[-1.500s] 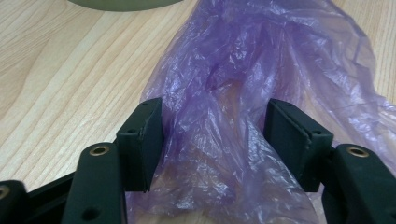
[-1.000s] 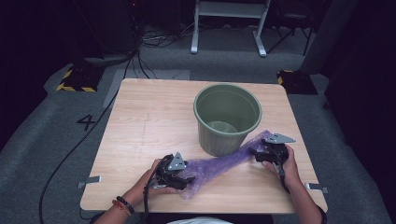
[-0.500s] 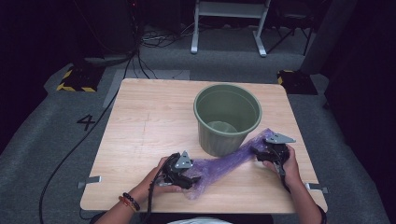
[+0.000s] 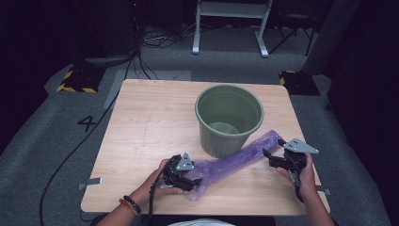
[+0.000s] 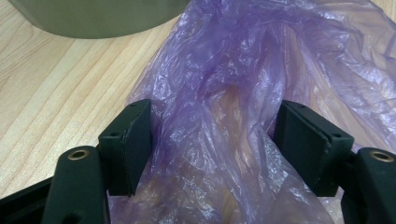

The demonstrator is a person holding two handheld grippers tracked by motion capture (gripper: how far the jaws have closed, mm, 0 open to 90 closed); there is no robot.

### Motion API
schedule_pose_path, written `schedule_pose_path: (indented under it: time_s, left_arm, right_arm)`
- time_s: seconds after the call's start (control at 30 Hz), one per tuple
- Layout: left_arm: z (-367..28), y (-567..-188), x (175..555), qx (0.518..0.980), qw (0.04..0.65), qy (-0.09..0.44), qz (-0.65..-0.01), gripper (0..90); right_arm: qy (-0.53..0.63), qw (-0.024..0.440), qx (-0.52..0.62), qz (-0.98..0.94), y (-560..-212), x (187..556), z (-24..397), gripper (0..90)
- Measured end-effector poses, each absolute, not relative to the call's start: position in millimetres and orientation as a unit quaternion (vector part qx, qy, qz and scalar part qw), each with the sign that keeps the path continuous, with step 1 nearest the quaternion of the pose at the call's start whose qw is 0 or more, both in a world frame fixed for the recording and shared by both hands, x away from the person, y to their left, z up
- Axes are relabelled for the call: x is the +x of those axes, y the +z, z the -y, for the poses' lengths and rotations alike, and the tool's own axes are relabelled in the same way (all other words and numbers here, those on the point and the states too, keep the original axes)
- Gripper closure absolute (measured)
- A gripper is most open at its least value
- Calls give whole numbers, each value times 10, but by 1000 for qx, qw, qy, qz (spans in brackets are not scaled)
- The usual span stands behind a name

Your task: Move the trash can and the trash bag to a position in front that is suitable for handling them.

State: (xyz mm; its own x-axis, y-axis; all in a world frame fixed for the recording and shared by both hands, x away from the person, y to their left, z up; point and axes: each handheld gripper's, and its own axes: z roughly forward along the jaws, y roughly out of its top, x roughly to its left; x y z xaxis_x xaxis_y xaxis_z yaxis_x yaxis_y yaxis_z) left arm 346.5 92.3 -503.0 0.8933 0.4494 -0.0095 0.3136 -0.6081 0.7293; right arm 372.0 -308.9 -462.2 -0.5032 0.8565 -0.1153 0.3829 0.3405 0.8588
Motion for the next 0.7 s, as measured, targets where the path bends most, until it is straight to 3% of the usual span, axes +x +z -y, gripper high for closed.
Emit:
schedule_pose_path:
  time_s: [0.33, 0.6, 0.7]
  left_arm:
    - [-922, -5029, 3471, 893, 387, 87, -211, 288]
    - [-916, -5029, 3479, 894, 387, 85, -208, 287]
    - [-912, -5027, 3484, 895, 386, 83, -206, 285]
  right_arm:
    - [386, 251, 481, -746, -4854, 3879, 3053, 282]
    - [360, 266, 485, -752, -4971, 4117, 2985, 274]
    - [346, 263, 491, -755, -5016, 4189, 3004, 326]
